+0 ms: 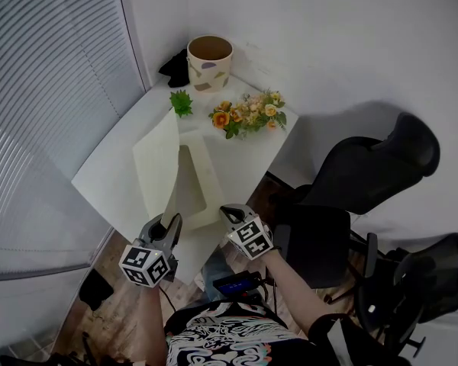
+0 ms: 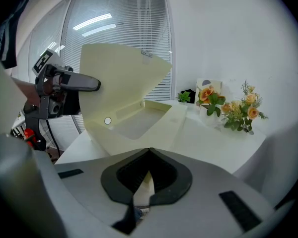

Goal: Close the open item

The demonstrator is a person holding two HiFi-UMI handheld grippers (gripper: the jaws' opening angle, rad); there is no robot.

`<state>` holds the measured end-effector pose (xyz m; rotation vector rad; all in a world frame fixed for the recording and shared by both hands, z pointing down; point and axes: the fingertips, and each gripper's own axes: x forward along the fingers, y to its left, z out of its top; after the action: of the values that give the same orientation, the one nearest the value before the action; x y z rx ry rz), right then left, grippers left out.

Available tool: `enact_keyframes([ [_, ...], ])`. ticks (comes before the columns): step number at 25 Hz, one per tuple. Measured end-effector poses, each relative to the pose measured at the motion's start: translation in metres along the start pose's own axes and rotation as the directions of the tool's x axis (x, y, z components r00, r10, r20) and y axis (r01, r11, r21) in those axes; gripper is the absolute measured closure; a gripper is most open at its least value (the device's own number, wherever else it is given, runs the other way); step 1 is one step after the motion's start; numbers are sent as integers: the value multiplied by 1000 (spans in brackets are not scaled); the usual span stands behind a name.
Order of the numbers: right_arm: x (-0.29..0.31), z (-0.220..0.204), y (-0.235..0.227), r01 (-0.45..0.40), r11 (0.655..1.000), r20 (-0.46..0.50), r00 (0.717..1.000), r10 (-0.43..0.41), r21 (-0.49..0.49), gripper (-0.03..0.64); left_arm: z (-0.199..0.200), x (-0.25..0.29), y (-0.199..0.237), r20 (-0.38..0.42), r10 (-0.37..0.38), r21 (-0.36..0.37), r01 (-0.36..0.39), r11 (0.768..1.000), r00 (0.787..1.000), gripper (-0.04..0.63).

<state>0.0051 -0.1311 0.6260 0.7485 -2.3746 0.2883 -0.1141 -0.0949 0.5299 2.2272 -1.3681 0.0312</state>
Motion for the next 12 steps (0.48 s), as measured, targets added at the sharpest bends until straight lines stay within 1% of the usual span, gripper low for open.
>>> enact_keyframes([
  [3,0,3,1,-7,1000,5,1000,7,-7,617,-4,5,-2,-19,-3,10,3,1000,1000,528],
  [9,2,-2,1,-27,999,-23,999,27,-16,617,-11,14,-3,-65,-9,29,11,1000,998,525],
  [12,2,-1,1,-37,999,-27,999,36,-20,615,-14,18,-4,-93,-11,52,16,999,996,523],
])
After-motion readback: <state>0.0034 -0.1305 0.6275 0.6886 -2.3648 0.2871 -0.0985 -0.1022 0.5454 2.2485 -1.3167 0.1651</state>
